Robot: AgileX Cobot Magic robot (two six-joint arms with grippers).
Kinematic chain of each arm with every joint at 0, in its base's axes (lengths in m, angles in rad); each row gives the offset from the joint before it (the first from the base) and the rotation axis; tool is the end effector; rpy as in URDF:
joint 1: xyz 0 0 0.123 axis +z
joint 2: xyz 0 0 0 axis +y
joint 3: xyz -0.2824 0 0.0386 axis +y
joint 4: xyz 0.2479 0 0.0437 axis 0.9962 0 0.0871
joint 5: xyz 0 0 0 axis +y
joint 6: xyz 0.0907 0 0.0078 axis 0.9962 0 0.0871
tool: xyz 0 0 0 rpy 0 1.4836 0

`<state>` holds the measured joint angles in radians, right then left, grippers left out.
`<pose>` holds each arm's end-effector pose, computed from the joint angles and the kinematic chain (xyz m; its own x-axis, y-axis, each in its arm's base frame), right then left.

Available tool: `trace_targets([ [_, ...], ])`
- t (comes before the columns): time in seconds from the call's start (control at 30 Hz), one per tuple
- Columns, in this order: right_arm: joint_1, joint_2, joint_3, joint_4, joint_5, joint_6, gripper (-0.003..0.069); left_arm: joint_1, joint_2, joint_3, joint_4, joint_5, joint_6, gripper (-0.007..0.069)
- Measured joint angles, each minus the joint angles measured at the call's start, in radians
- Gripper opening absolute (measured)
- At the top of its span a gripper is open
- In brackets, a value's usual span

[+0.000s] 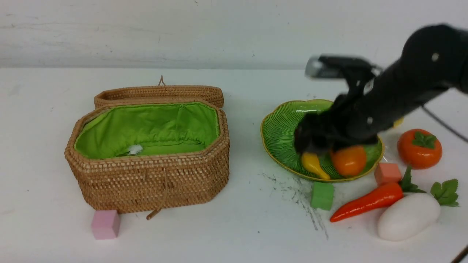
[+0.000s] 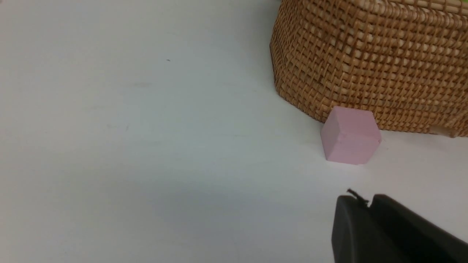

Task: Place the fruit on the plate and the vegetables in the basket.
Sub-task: Use the right arm to grab a mangosteen and put it into the right plate

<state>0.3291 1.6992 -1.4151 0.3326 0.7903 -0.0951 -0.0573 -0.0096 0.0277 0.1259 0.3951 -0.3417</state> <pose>0.3484 0.1413 0.2980 -0.8297 -0.1365 -0.5413 -0.3253 0.9062 0.2700 0.0522 0.0014 0.1691 -0.3116 -0.2057 -0.9277 -0.0597 0.9786 -0.1970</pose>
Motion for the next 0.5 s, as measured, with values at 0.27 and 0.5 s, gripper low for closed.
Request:
trace_targets([
  [0.27,-0.124,0.32,-0.329,0.029,-0.07,0.013,0.0575,0.0,0.0,0.0,0.0,0.0,0.0,0.0061],
  [0.5,-0.124,0.561,-0.54,0.034,-0.072,0.014,0.0575,0.0,0.0,0.0,0.0,0.0,0.0,0.0066],
])
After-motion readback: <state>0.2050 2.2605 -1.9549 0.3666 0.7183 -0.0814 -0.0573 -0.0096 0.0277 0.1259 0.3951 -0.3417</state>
